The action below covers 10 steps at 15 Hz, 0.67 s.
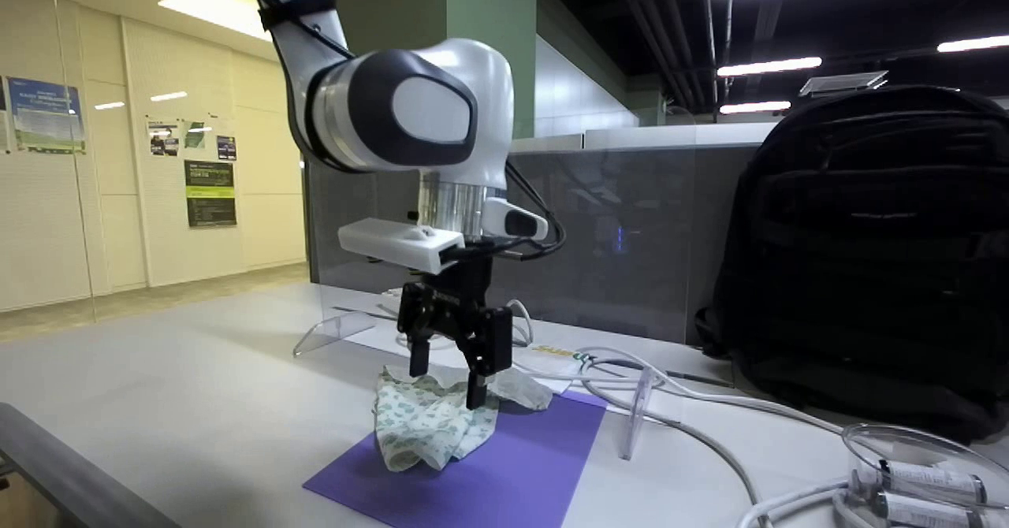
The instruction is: Hang the cloth on the colourless screen
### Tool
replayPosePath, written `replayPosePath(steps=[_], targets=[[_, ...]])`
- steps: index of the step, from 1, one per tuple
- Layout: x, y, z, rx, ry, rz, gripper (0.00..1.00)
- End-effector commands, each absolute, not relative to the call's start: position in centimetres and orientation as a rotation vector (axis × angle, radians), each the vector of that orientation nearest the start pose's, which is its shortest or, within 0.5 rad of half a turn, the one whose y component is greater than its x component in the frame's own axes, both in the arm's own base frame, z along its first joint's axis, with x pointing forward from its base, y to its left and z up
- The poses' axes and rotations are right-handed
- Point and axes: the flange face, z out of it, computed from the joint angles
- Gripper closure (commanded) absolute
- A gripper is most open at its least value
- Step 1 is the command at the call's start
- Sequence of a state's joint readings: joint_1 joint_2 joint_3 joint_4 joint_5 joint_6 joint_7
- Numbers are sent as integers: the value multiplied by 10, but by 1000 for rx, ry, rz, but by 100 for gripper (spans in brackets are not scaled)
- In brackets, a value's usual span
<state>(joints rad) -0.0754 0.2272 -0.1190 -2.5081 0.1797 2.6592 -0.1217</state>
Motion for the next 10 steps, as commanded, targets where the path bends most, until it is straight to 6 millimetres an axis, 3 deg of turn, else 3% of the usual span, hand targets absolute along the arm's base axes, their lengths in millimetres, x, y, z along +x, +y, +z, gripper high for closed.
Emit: replayPosePath(steps=[1, 4, 5, 6, 10], targets=[[470, -95, 161, -3059, 344, 180, 0], [475, -90, 147, -3071, 311, 208, 0], [476, -88, 144, -3068, 304, 215, 25], [476, -86, 143, -3064, 295, 217, 27], [476, -80, 139, -3067, 271, 214, 55]])
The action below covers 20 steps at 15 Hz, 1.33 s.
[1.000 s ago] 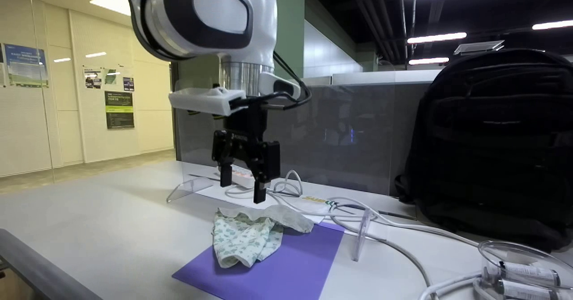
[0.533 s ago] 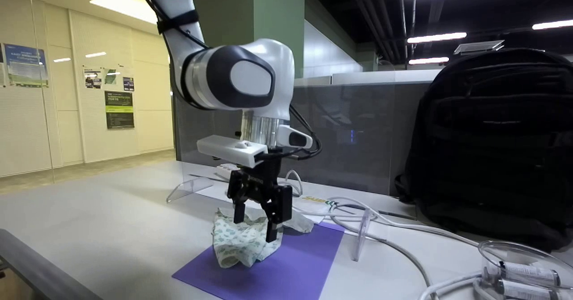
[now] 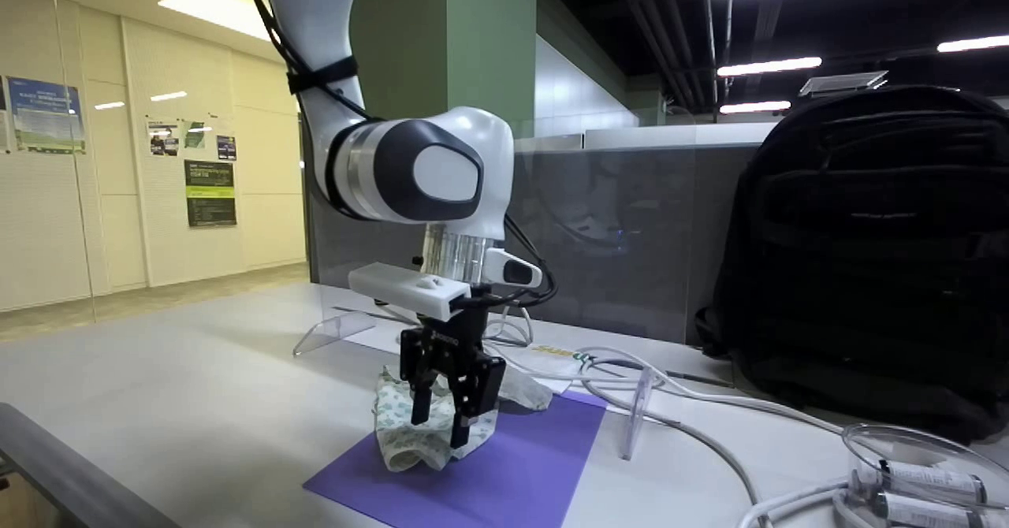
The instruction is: Hang the cloth on the colourless screen
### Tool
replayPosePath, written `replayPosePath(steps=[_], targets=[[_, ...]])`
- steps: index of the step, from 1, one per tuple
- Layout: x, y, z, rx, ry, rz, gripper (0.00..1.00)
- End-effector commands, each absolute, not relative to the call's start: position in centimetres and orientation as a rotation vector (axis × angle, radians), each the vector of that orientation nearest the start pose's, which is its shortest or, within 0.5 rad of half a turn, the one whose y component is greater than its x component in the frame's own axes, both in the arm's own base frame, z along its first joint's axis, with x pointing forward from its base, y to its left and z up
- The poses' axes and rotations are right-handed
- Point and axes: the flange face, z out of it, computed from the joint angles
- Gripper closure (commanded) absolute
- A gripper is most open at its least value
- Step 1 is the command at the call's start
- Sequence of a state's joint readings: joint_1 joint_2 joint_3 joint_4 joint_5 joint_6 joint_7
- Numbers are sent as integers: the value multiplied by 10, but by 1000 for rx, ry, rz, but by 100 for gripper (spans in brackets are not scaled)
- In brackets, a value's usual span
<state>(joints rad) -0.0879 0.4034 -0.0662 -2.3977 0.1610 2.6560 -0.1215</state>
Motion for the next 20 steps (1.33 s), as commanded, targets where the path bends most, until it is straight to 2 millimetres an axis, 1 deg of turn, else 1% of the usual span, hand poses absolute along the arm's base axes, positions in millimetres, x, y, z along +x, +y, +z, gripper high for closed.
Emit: replayPosePath(steps=[1, 3, 6, 8, 11, 13, 15, 17, 19, 20], targets=[[476, -79, 138, -3068, 270, 220, 63], [475, -79, 134, -3070, 266, 238, 76], [472, -78, 130, -3067, 259, 265, 98], [472, -75, 132, -3063, 250, 268, 100], [476, -67, 145, -3067, 247, 259, 100], [482, -57, 164, -3077, 229, 228, 100], [491, -44, 192, -3095, 221, 158, 100], [500, -26, 230, -3120, 246, 23, 100], [509, -9, 272, -3130, 299, -99, 100], [512, 0, 297, -3132, 309, -179, 100]])
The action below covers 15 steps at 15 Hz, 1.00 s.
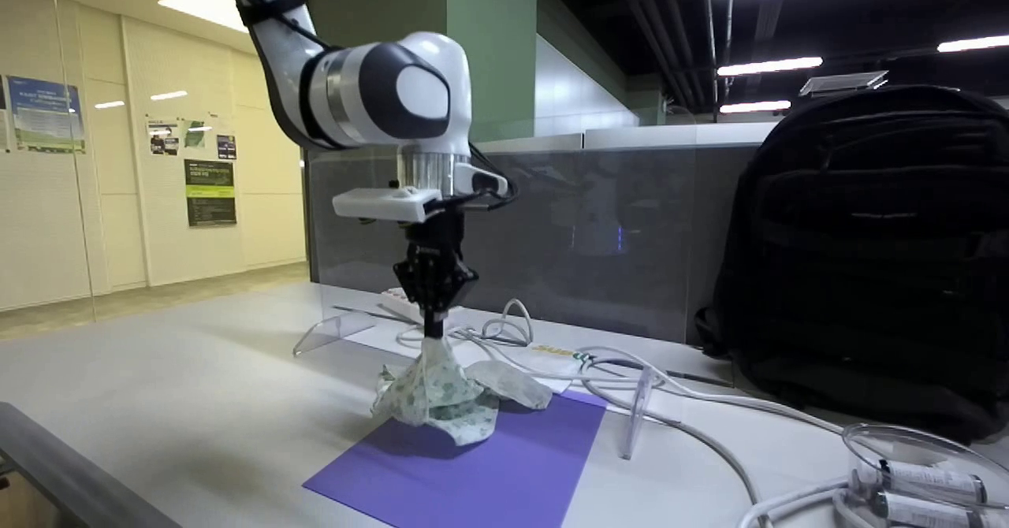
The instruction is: Hang the cloth on the colourless screen
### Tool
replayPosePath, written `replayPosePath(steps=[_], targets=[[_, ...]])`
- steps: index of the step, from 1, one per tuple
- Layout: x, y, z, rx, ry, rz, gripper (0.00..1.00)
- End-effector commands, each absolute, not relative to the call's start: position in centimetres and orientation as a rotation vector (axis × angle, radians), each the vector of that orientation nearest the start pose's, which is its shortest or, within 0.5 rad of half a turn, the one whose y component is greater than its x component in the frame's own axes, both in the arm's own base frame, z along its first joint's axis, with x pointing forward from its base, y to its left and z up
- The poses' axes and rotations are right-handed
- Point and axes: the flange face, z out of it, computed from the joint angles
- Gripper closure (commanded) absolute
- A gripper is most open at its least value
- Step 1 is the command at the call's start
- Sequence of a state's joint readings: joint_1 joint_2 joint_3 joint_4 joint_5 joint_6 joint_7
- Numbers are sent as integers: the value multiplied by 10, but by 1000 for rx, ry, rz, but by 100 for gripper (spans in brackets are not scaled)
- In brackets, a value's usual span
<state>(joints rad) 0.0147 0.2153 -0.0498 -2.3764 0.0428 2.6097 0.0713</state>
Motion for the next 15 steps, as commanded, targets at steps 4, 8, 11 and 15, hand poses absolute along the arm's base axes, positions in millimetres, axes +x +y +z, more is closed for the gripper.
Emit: replayPosePath(steps=[4, 8, 11, 15], targets=[[516, 28, 397, -3077, 323, -320, 100], [512, 42, 432, -3051, 271, -303, 99], [504, 53, 476, -3023, 261, -305, 99], [499, 53, 452, -3000, 311, -308, 100]])
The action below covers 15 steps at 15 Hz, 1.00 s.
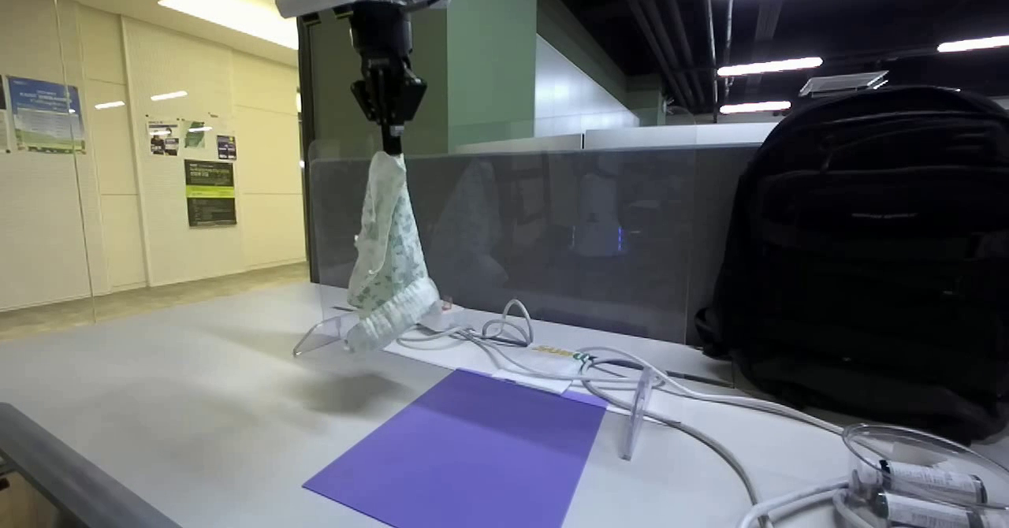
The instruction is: Hang the cloth on the colourless screen
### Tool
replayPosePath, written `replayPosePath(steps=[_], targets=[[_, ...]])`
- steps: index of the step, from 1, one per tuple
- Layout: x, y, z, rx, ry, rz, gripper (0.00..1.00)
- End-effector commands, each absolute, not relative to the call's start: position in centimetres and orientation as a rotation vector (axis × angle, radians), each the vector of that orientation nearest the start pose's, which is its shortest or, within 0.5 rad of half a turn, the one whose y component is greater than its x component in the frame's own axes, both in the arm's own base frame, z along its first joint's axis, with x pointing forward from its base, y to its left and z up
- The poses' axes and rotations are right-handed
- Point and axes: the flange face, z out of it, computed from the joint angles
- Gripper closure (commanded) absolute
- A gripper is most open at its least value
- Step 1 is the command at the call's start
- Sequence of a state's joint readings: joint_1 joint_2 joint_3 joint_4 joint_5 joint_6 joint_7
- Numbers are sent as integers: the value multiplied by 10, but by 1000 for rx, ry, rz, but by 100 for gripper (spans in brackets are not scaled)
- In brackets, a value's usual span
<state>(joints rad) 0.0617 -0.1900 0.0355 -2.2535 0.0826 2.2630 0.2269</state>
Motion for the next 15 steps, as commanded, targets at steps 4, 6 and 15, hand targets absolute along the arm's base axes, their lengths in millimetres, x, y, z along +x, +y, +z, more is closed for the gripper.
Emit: replayPosePath(steps=[4, 6, 15], targets=[[517, 63, 472, -2906, 315, -563, 100], [528, 67, 503, -2818, 365, -711, 100], [537, 87, 620, -2581, 351, -1308, 100]])
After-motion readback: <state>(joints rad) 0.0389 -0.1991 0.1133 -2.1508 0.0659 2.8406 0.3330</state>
